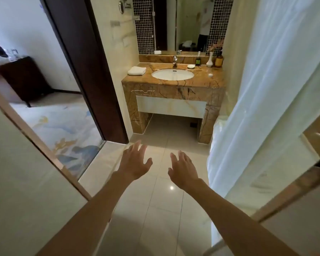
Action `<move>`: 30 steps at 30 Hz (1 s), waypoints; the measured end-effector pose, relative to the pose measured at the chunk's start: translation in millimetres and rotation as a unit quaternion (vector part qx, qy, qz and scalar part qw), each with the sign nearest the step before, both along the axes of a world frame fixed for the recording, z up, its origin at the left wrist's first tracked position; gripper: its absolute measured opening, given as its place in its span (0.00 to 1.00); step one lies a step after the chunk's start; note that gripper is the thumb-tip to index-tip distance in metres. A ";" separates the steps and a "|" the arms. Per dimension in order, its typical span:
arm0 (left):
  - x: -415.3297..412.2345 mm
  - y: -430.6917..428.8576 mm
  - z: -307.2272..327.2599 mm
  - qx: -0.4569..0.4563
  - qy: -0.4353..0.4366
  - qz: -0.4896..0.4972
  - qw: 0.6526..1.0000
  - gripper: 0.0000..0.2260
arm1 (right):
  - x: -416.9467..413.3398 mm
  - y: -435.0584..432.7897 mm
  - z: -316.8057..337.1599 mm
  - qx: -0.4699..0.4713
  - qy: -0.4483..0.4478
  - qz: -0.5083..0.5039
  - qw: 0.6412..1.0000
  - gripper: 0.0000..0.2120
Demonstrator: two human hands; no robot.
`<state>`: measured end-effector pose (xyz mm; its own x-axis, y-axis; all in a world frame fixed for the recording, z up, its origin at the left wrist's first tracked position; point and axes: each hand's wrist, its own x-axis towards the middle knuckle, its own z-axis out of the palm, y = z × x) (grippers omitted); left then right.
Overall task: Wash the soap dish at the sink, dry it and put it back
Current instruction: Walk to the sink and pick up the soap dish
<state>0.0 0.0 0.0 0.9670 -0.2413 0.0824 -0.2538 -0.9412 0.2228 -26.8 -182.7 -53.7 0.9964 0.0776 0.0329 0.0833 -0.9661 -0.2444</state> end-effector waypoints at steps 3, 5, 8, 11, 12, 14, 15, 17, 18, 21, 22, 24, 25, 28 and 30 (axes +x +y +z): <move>35.4 -4.4 -2.2 -0.009 -0.021 -0.010 1.000 0.26 | 28.4 -5.6 -4.5 0.002 -0.007 -0.008 1.000 0.27; 63.7 -4.7 -3.1 -0.017 -0.019 -0.025 0.999 0.26 | 49.9 -9.7 -7.5 -0.004 -0.004 -0.013 1.000 0.27; 106.9 -4.1 -6.6 -0.029 -0.019 -0.040 0.999 0.27 | 84.6 -17.3 -10.4 -0.010 -0.008 -0.028 1.000 0.25; 149.9 -8.3 -8.5 -0.033 -0.005 -0.052 0.998 0.28 | 122.0 -23.8 -6.6 -0.014 -0.008 -0.043 0.999 0.24; 164.7 -10.7 -7.6 -0.038 -0.001 -0.059 0.998 0.28 | 136.3 -25.3 -3.5 -0.010 -0.016 -0.045 0.999 0.24; 195.0 -16.1 -6.0 -0.045 -0.002 -0.076 0.996 0.28 | 165.8 -27.7 4.1 -0.010 -0.036 -0.056 0.998 0.23; 209.3 -19.1 -5.8 -0.048 -0.005 -0.082 0.996 0.28 | 179.0 -29.4 7.1 -0.009 -0.040 -0.064 0.997 0.22; 232.1 -26.7 -8.7 -0.051 -0.001 -0.088 0.995 0.28 | 199.2 -33.8 8.2 -0.008 -0.030 -0.080 0.996 0.22; 241.5 -31.9 -10.6 -0.056 0.001 -0.091 0.994 0.28 | 206.6 -35.9 7.7 -0.007 -0.024 -0.084 0.996 0.22; 275.2 -50.4 -12.0 -0.072 -0.006 -0.102 0.992 0.28 | 232.6 -49.7 3.3 -0.010 -0.021 -0.097 0.995 0.20; 288.4 -56.0 -12.2 -0.073 -0.008 -0.106 0.992 0.28 | 242.7 -55.1 0.9 -0.007 -0.019 -0.102 0.995 0.20; 314.4 -65.9 -14.6 -0.071 -0.006 -0.111 0.991 0.27 | 262.6 -64.6 -5.9 0.003 -0.008 -0.115 0.993 0.21; 327.5 -70.4 -16.5 -0.073 -0.003 -0.112 0.991 0.28 | 273.5 -68.7 -9.2 0.005 -0.004 -0.118 0.993 0.21; 367.9 -85.9 -22.9 -0.076 0.009 -0.107 0.991 0.29 | 310.5 -82.1 -18.3 0.010 -0.001 -0.119 0.993 0.21; 394.2 -96.9 -25.3 -0.069 0.014 -0.107 0.992 0.29 | 336.1 -91.5 -21.4 0.012 0.000 -0.117 0.993 0.21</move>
<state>394.2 -96.9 -25.3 0.8969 -0.4301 0.1027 -0.4369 -0.8259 0.3565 309.3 -274.2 -75.1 0.9872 -0.1565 0.0317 -0.1426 -0.9532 -0.2668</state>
